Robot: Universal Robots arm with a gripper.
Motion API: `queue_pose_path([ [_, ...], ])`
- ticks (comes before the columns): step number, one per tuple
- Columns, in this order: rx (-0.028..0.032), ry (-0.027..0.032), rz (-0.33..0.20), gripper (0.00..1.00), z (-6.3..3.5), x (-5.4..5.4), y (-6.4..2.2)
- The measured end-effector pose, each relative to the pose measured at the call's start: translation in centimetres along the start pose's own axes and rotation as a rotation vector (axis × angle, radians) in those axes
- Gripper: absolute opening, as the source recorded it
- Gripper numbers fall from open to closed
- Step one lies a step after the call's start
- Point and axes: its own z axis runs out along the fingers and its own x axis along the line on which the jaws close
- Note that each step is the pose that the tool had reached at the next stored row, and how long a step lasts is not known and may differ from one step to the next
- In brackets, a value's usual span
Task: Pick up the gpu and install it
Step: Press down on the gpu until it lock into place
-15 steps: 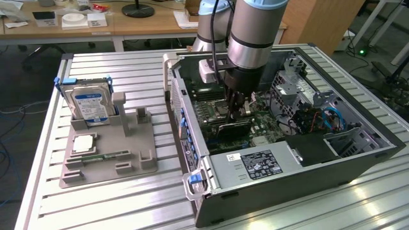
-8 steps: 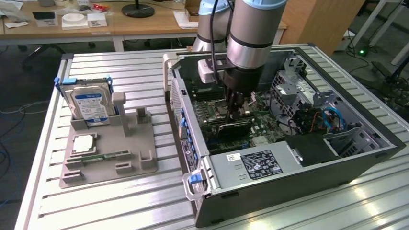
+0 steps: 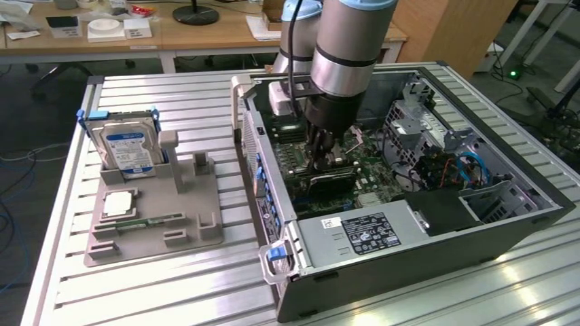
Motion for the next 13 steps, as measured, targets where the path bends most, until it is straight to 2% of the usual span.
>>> queue_pose_path([
  [1,-0.0482,0.0016,0.001,0.1,-0.02,0.0,0.0],
  [2,-0.1228,0.0039,0.002,0.1,-0.02,0.0,0.0],
  [4,-0.1993,0.0062,0.004,0.1,-0.2,0.0,-0.03],
  [10,-0.2741,0.0085,0.005,0.1,-0.66,-0.02,-0.36],
  [13,-0.3196,0.0101,0.006,0.1,-0.79,-0.03,-0.54],
])
